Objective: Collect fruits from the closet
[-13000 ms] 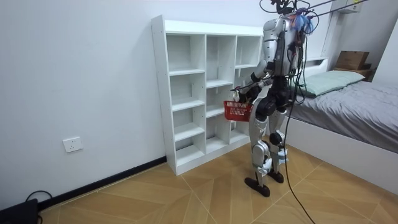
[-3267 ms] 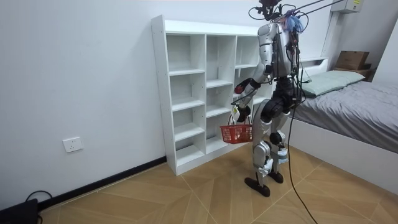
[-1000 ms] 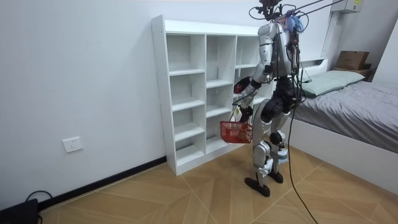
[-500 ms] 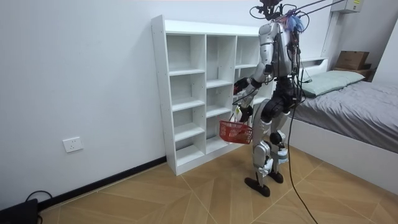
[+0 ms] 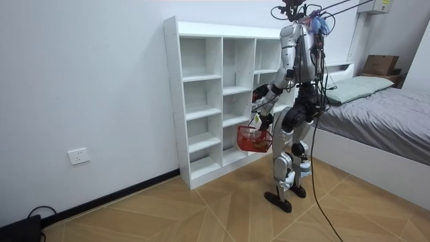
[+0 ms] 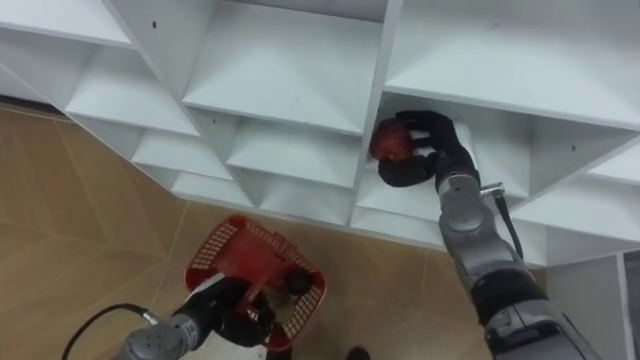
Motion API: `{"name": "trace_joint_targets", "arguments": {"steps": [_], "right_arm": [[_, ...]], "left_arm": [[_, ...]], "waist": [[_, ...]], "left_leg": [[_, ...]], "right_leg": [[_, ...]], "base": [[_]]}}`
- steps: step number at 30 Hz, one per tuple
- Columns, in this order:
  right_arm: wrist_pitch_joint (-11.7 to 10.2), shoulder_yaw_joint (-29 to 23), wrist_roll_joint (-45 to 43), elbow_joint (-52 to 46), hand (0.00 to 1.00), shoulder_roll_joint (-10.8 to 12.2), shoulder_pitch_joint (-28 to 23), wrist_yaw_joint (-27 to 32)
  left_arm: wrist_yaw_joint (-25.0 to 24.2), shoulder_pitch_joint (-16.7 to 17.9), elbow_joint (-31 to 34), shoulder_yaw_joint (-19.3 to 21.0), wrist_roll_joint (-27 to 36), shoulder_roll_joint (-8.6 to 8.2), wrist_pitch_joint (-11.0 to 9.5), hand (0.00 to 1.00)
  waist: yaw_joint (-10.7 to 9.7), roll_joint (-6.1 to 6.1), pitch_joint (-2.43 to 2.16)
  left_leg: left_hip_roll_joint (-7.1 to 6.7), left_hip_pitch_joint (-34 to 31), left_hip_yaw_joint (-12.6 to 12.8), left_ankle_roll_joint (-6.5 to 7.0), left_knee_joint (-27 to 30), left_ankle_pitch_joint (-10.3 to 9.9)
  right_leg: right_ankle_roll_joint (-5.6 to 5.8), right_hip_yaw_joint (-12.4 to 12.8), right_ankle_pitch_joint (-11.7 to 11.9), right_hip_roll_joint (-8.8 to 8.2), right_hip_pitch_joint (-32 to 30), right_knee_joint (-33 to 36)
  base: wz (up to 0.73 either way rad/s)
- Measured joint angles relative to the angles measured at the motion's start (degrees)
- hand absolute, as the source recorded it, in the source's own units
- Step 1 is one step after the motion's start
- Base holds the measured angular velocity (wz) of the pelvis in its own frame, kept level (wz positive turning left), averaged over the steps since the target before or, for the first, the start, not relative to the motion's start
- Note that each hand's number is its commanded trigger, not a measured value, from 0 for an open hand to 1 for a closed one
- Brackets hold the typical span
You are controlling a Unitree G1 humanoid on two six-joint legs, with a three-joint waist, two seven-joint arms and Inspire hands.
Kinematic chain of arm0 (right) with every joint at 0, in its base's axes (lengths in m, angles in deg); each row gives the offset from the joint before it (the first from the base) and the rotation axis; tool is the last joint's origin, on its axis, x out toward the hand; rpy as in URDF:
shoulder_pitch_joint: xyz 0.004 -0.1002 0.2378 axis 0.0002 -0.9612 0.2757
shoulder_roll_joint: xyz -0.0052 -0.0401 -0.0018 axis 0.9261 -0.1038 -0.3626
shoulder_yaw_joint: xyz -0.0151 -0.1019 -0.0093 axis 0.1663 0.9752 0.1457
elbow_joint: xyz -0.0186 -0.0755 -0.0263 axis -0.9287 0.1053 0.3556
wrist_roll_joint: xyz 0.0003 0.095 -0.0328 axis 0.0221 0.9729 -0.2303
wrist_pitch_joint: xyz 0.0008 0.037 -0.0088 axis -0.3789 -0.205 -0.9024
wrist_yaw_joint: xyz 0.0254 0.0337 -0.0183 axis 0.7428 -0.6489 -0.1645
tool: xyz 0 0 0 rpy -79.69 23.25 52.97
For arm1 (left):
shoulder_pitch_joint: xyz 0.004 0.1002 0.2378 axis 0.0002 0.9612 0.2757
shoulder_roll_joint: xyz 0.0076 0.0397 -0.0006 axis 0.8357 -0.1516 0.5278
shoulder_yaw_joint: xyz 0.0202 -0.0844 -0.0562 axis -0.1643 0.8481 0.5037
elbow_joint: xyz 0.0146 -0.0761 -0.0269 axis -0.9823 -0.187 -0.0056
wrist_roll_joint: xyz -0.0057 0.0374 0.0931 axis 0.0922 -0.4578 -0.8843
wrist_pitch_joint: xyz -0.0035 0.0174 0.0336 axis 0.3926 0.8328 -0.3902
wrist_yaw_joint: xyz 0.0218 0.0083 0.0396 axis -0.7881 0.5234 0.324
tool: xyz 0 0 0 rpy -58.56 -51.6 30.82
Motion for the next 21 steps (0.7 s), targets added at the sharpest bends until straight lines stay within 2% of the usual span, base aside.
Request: {"name": "trace_joint_targets", "arguments": {"steps": [2, 5, 8, 11, 13, 15, 17, 21], "right_arm": [[0.0, 0.0, -0.04, -0.05, 1.0, 0.02, -0.14, -0.62], [0.0, 0.0, -1.52, -1.79, 1.0, 0.24, -3.09, -1.5], [0.01, 0.06, -2.11, -5.98, 1.0, 0.14, -6.54, -2.27], [-0.01, 0.17, -2.12, -8.96, 1.0, 0.23, -10.11, -4.26], [-0.03, 0.17, -2.11, -10.81, 1.0, 0.3, -12.8, -5.76], [0.01, 0.14, -2.91, -11.86, 1.0, 0.54, -16.25, -7.19], [0.07, 0.18, -4.65, -13.96, 1.0, 0.91, -18.64, -8.31], [0.04, 0.24, -5.9, -18.74, 1.0, 1.52, -23.58, -10.48]], "left_arm": [[0.05, 0.14, 0.04, 0.08, 0.01, -0.01, -0.03, 1.0], [0.31, 0.78, 0.12, 1.06, 0.01, -0.06, -0.09, 1.0], [0.55, 0.96, 1.71, 1.19, 1.06, 0.22, -0.28, 1.0], [0.44, 1.13, 2.34, 1.21, 1.35, -0.09, -1.19, 1.0], [0.33, 1.98, 2.91, 1.47, 1.46, -0.06, -1.31, 1.0], [0.31, 3.09, 3.56, 1.56, 3.13, 0.12, -1.35, 1.0], [0.32, 3.56, 4.66, 2.13, 3.69, 0.26, -1.57, 1.0], [0.31, 3.92, 5.68, 2.43, 6.75, -0.23, -2.04, 1.0]], "waist": [[-0.29, 0.06, -0.05], [-0.94, 0.11, -0.18], [-1.42, 0.27, -0.58], [-2.25, 0.09, -1.21], [-2.82, -0.04, -1.45], [-3.64, -0.27, -2.06], [-4.04, -0.66, -2.37], [-4.34, -0.68, -2.39]], "left_leg": [[0.0, 0.23, -0.01, 0.0, 0.04, 0.0], [0.0, 1.74, 0.01, 0.0, 0.01, 0.0], [-0.02, 2.05, -0.17, 0.0, -0.02, 0.0], [-0.07, 3.38, 0.15, 0.01, -0.18, 0.0], [-0.1, 5.4, 0.19, 0.01, -0.79, 0.0], [-0.06, 7.66, 0.26, 0.02, -1.47, -0.02], [-0.04, 8.41, 0.28, 0.01, -1.83, -0.02], [0.11, 11.69, 0.83, -0.01, -2.86, -0.03]], "right_leg": [[0.0, 0.03, 0.0, -0.01, 0.22, -0.03], [0.06, -0.03, -0.05, -0.02, 1.81, -0.18], [0.1, 0.09, -0.09, -0.05, 1.99, -0.07], [0.14, 0.35, -0.14, -0.08, 3.18, -0.15], [0.24, 0.35, -0.23, -0.05, 5.13, -0.96], [0.38, 0.27, -0.19, 0.13, 7.71, -2.26], [0.38, 0.38, -0.19, 0.19, 8.21, -2.21], [0.43, 0.86, -0.03, 0.65, 11.35, -3.42]], "base": [[0.0], [0.0], [0.0], [-0.01], [-0.02], [0.0], [-0.03], [-0.05]]}}
